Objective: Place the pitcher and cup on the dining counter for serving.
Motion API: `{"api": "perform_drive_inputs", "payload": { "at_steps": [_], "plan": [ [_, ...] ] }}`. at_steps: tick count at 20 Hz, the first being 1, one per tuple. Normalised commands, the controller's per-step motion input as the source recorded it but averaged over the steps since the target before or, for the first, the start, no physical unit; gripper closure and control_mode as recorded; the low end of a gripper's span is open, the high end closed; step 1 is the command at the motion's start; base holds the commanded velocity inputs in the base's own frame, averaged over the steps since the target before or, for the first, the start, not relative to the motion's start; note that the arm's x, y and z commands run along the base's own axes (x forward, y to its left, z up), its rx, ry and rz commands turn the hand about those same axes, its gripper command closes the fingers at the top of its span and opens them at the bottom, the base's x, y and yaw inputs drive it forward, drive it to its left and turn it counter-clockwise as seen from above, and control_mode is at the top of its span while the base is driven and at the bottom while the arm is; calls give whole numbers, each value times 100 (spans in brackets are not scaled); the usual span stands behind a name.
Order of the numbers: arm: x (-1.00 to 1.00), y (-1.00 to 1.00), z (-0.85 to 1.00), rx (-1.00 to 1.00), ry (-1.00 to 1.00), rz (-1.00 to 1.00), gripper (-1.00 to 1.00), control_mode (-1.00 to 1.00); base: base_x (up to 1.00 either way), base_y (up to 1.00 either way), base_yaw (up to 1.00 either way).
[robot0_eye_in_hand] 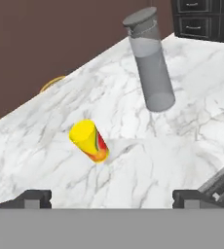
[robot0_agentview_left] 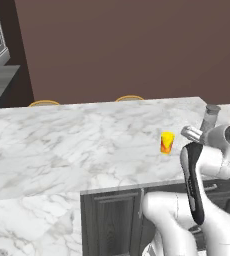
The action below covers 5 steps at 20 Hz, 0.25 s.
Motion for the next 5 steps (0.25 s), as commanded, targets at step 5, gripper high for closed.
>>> {"api": "perform_drive_inputs", "payload": {
  "at_steps": [5],
  "plan": [
    [-100,7,-5,-2,-40,1,-100,-100,0,0,0]
  ]
}}
